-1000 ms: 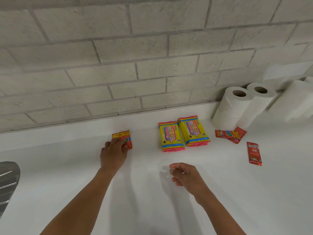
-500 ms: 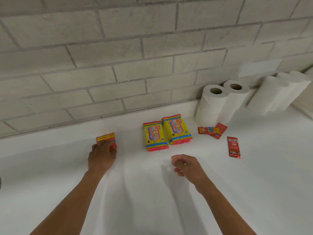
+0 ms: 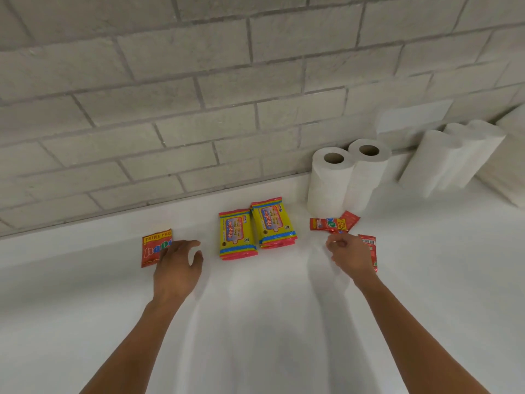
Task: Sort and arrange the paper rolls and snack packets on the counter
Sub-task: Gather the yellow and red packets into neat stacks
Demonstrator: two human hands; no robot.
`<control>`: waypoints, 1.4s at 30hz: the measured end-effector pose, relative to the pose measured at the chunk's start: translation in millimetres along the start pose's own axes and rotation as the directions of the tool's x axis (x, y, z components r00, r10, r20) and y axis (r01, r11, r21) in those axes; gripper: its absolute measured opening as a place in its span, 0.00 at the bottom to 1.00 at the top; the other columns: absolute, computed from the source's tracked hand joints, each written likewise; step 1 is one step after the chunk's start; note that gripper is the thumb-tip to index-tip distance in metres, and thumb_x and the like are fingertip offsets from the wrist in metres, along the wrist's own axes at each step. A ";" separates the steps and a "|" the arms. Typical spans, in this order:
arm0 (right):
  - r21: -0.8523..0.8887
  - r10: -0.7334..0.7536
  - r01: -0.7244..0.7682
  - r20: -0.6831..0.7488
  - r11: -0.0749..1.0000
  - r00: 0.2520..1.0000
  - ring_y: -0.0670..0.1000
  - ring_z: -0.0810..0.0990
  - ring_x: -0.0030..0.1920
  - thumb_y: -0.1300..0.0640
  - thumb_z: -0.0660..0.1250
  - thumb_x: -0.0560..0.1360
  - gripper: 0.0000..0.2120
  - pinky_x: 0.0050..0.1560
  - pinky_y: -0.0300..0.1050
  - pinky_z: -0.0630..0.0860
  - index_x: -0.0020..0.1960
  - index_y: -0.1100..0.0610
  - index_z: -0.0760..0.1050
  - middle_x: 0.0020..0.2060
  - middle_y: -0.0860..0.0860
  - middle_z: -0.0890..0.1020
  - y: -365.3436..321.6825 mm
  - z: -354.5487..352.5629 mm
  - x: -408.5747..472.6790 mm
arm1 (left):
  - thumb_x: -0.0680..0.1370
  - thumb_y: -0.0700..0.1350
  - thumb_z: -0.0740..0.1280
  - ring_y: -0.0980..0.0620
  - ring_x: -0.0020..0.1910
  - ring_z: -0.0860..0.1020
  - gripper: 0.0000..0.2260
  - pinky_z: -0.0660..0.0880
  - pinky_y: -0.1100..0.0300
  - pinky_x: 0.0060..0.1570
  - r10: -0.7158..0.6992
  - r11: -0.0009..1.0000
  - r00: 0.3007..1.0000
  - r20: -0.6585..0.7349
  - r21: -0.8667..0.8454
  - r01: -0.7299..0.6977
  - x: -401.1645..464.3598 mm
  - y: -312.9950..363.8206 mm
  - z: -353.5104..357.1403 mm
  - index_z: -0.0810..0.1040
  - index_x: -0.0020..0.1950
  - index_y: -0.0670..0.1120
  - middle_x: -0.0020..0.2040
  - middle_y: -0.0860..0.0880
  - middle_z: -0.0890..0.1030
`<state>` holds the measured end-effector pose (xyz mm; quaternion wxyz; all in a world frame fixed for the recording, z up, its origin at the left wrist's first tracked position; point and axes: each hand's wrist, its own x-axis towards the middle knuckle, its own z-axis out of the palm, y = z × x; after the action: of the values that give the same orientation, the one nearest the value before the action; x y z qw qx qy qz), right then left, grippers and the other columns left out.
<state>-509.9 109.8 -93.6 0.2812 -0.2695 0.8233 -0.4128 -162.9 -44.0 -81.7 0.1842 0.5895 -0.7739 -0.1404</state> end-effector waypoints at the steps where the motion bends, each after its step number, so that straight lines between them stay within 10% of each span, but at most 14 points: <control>1: -0.038 -0.001 0.000 -0.029 0.999 1.000 0.57 0.83 0.45 0.57 0.66 0.78 0.09 0.50 0.53 0.81 0.55 0.58 0.81 0.47 0.55 0.84 0.5 -5.7 9.7 | 0.79 0.49 0.66 0.45 0.65 0.73 0.12 0.73 0.49 0.61 -0.002 1.000 1.000 -0.006 -0.004 0.002 -2.8 6.5 1.3 0.80 0.63 0.52 0.63 0.51 0.78; 17: -0.362 0.092 -0.090 -0.009 0.928 0.996 0.63 0.78 0.56 0.42 0.73 0.70 0.25 0.53 0.55 0.72 0.60 0.56 0.73 0.55 0.56 0.75 -9.6 -19.2 83.4 | 0.80 0.49 0.66 0.47 0.60 0.74 0.13 0.76 0.53 0.51 -0.018 1.000 0.999 -0.035 0.000 0.018 -40.4 69.2 16.2 0.79 0.64 0.53 0.62 0.52 0.79; 22: -0.276 0.040 -0.033 0.021 0.961 0.999 0.56 0.79 0.42 0.54 0.71 0.72 0.09 0.46 0.48 0.76 0.49 0.56 0.77 0.40 0.52 0.80 -6.0 -22.5 80.2 | 0.80 0.50 0.65 0.47 0.60 0.73 0.13 0.76 0.53 0.50 -0.030 0.999 0.999 -0.029 -0.017 0.030 -51.7 81.1 19.7 0.78 0.64 0.54 0.63 0.53 0.78; 42: 0.072 -0.358 0.353 0.294 0.933 0.886 0.47 0.81 0.43 0.59 0.66 0.79 0.10 0.49 0.43 0.78 0.57 0.53 0.83 0.44 0.44 0.81 -81.6 22.6 -48.1 | 0.79 0.50 0.68 0.59 0.51 0.78 0.12 0.80 0.55 0.48 0.167 0.899 0.986 0.012 -0.412 -0.148 -65.4 110.9 5.9 0.79 0.63 0.54 0.57 0.58 0.80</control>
<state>-443.6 88.5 -25.5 0.3254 -0.4733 0.7038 -0.4180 -245.5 48.5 -46.6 0.2962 0.4697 -0.7764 -0.2979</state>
